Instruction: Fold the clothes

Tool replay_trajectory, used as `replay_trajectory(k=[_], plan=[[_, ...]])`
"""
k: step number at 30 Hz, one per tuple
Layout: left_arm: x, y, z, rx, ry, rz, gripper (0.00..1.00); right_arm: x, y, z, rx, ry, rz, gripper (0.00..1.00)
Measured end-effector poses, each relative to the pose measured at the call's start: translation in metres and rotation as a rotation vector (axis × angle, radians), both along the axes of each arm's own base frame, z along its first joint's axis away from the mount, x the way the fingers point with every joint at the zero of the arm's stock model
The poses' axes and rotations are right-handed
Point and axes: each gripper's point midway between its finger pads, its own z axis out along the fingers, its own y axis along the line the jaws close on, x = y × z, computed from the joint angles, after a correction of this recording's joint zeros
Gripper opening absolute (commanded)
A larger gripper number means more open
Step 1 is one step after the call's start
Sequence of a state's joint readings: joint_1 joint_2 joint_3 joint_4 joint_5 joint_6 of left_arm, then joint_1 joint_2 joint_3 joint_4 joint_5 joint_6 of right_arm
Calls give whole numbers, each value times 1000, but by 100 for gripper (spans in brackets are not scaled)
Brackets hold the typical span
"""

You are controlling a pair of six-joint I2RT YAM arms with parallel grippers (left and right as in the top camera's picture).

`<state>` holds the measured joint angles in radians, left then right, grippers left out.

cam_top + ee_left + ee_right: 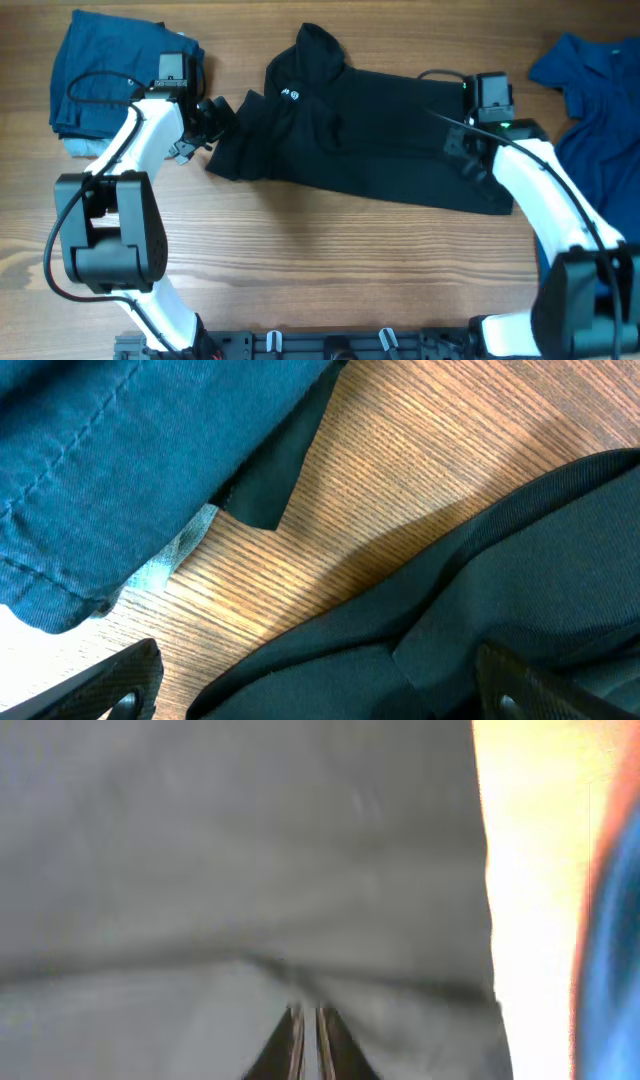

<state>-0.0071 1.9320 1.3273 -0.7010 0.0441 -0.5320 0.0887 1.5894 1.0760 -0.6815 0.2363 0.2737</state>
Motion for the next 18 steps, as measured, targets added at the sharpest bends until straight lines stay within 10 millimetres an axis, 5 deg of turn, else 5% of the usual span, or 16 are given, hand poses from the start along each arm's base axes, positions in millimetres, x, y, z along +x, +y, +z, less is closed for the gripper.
replay_trajectory(k=[3, 6, 14, 18], plan=[[0, 0, 0, 0, 0, 0, 100, -37, -1, -21, 18, 133, -58, 5], [0, 0, 0, 0, 0, 0, 100, -50, 0, -45, 33, 178, -72, 4], [0, 0, 0, 0, 0, 0, 100, -44, 0, -86, 30, 224, -90, 4], [0, 0, 0, 0, 0, 0, 100, -32, -7, -86, -9, 179, -104, 4]])
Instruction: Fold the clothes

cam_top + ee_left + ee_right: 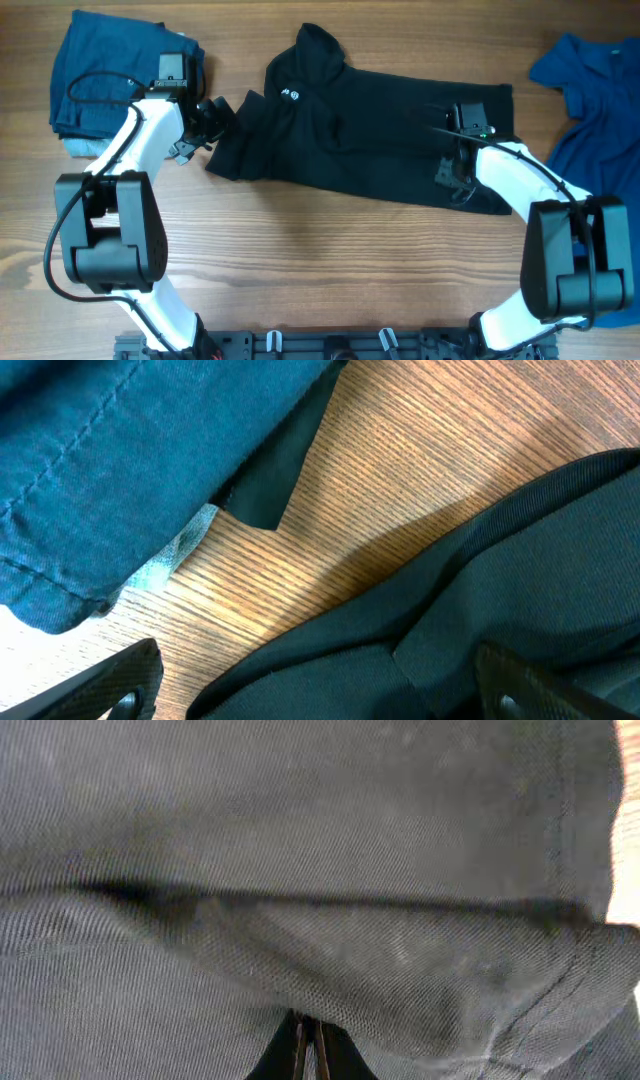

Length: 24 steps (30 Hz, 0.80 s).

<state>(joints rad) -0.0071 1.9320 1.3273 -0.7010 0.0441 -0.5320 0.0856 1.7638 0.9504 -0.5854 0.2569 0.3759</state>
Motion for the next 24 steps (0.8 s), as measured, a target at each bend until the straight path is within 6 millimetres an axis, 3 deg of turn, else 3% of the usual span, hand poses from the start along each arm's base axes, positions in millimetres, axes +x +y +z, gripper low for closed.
replay_trajectory(k=[4, 7, 11, 12, 14, 15, 17, 20, 24], plan=[[0, 0, 0, 0, 0, 0, 100, 8, -27, 1, -6, -40, -72, 4], [0, 0, 0, 0, 0, 0, 100, 26, -48, 5, -14, -118, -94, 5], [0, 0, 0, 0, 0, 0, 100, 57, -59, 15, -37, -243, -63, 5], [0, 0, 0, 0, 0, 0, 100, 61, -59, 17, -39, -258, -55, 9], [0, 0, 0, 0, 0, 0, 100, 53, -53, 15, -5, -199, -35, 16], [0, 0, 0, 0, 1, 0, 100, 48, -48, 19, 24, -166, -25, 34], [0, 0, 0, 0, -1, 0, 100, 35, -41, 33, 60, -111, -16, 49], [0, 0, 0, 0, 1, 0, 100, 13, -36, 86, 100, -148, -51, 50], [0, 0, 0, 0, 1, 0, 100, -10, -52, 83, 160, -97, -160, 50]])
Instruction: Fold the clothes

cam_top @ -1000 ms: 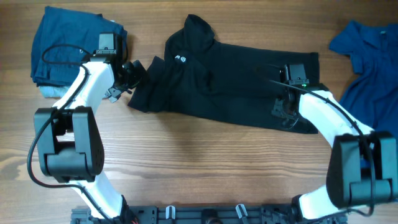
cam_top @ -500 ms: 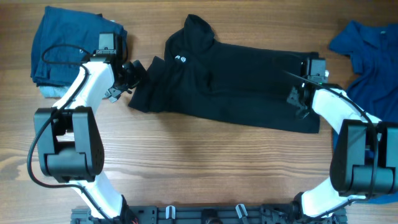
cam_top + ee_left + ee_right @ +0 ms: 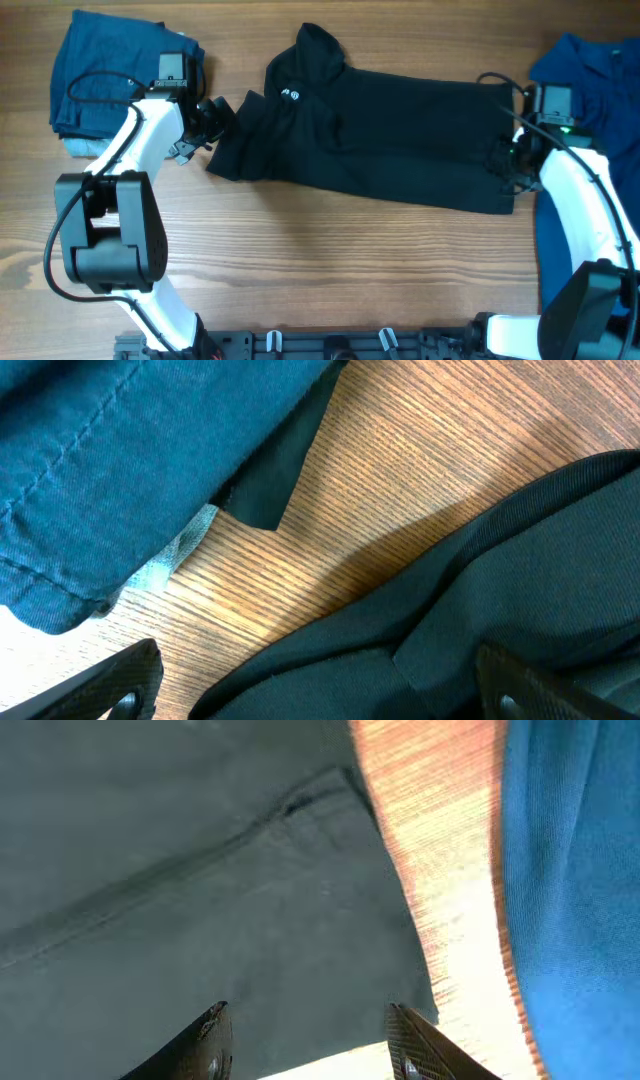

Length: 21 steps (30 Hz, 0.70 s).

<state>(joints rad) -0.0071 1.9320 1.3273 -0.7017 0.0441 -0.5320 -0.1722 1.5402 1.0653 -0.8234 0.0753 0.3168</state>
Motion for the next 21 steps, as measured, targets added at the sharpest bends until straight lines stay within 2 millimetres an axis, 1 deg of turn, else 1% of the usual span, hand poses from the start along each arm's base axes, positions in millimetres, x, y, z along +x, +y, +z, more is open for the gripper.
replay_trajectory(k=[1, 2, 3, 4, 5, 6, 8, 10, 15, 16, 19, 21], plan=[[0, 0, 0, 0, 0, 0, 100, -3, -4, -5, 18, 4, -19, 50], [0, 0, 0, 0, 0, 0, 100, -8, -6, -14, 43, 17, -39, 50], [0, 0, 0, 0, 0, 0, 100, -11, -7, -23, 60, 23, -49, 50], [0, 0, 0, 0, 0, 0, 100, -18, -6, -38, 90, 44, -55, 50], [0, 0, 0, 0, 0, 0, 100, -20, 0, -53, 133, 50, -33, 50], [0, 0, 0, 0, 0, 0, 100, -26, 10, -69, 181, 77, -6, 50], [0, 0, 0, 0, 0, 0, 100, -33, 18, -83, 224, 119, 22, 49], [0, 0, 0, 0, -2, 0, 100, -33, 17, -85, 217, 127, 27, 45], [0, 0, 0, 0, -1, 0, 100, -37, 6, -90, 197, 166, -52, 46], [0, 0, 0, 0, -1, 0, 100, -37, -4, -90, 200, 157, -93, 51], [0, 0, 0, 0, 0, 0, 100, -40, -40, -89, 185, 119, -210, 57], [0, 0, 0, 0, 0, 0, 100, -41, -57, -89, 158, 119, -252, 66]])
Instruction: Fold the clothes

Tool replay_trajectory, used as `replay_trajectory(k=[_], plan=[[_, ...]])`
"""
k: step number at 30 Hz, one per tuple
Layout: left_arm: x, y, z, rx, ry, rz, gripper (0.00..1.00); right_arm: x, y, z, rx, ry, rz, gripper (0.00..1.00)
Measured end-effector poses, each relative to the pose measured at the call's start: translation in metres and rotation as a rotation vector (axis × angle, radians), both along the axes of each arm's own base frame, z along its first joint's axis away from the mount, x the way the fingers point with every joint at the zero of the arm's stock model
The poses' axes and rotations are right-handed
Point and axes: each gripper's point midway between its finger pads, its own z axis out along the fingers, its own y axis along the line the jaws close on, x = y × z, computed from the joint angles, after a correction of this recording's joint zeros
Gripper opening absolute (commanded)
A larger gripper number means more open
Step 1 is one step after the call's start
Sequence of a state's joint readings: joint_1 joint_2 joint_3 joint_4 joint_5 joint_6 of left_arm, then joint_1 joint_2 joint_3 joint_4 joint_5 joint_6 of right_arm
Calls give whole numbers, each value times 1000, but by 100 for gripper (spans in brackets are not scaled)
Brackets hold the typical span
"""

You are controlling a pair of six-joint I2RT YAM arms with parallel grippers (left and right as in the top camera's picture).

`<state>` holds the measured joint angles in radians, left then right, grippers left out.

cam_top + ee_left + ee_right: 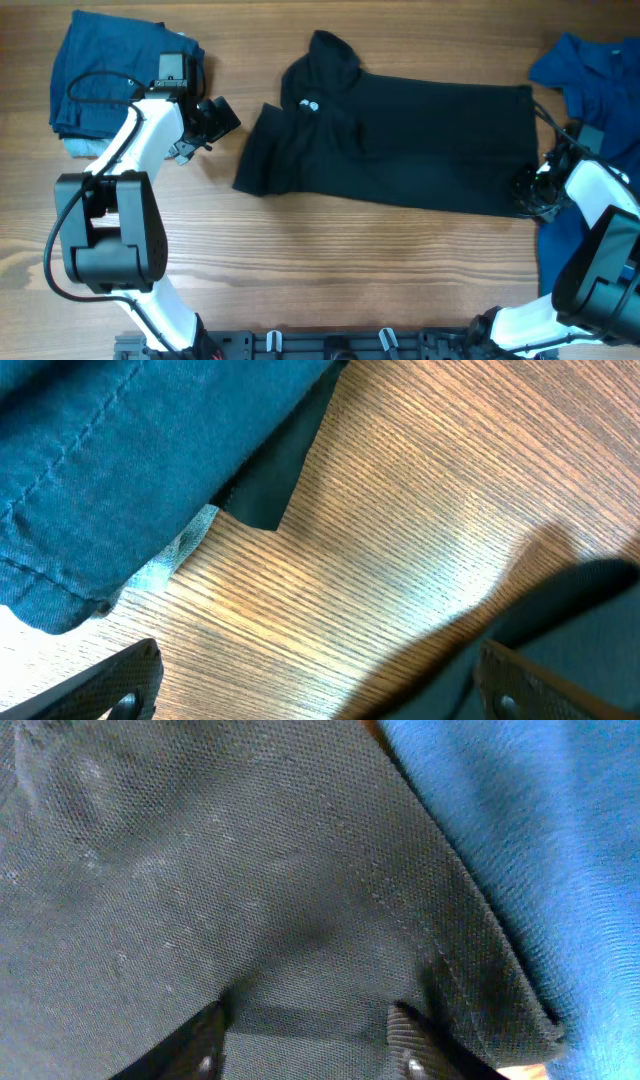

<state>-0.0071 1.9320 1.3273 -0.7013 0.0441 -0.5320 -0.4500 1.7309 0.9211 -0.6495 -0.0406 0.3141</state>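
Note:
A black polo shirt (400,140) lies flat across the middle of the table, collar at the far left end. Its right lower corner fills the right wrist view (250,870). My right gripper (528,190) sits down on that corner. In its own view the right gripper (310,1045) is open, fingers wide apart with black cloth bunched between them. My left gripper (218,118) is open over bare wood, just left of the shirt's sleeve. The left gripper (320,695) holds nothing, and the sleeve's edge (570,640) shows by its right finger.
A folded stack of dark blue clothes (110,70) lies at the far left, close behind the left gripper, also seen as blue cloth (120,450). A loose blue garment (590,90) lies at the far right, touching the shirt's corner (540,850).
The black shirt now lies further right, and its sleeve is out from between the left fingers. My right gripper has moved from the shirt's right edge down onto its lower right corner. The left arm is unmoved.
My right gripper was shut on top of the shirt's right part, then shut a little further left on it. Then it stood open at the shirt's right edge. Now it rests open on the corner and the shirt has shifted right. The left gripper stayed open in place.

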Motion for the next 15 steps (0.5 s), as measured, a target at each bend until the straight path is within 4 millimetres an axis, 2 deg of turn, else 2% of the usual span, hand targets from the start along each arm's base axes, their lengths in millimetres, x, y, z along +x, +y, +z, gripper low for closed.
replay_trajectory(k=[6, 7, 9, 10, 13, 14, 15], plan=[[0, 0, 0, 0, -2, 0, 100, 10, -1, 6, 22, 52, 43, 79], [1, 0, 0, 0, -5, 0, 100, 14, 4, 15, 37, 61, 63, 80], [10, -2, 3, -12, -41, -4, 100, 36, 11, 40, 55, 13, 127, 82], [16, -6, 5, -32, -70, -10, 100, 51, 19, 60, 64, -40, 180, 83], [19, -11, 7, -66, -83, -18, 100, 72, 31, 106, 52, -160, 265, 88], [19, -15, 7, -98, -83, -23, 91, 81, 30, 124, 25, -225, 284, 89], [19, -18, 8, -130, -84, -29, 72, 84, 29, 128, 13, -247, 289, 89]])
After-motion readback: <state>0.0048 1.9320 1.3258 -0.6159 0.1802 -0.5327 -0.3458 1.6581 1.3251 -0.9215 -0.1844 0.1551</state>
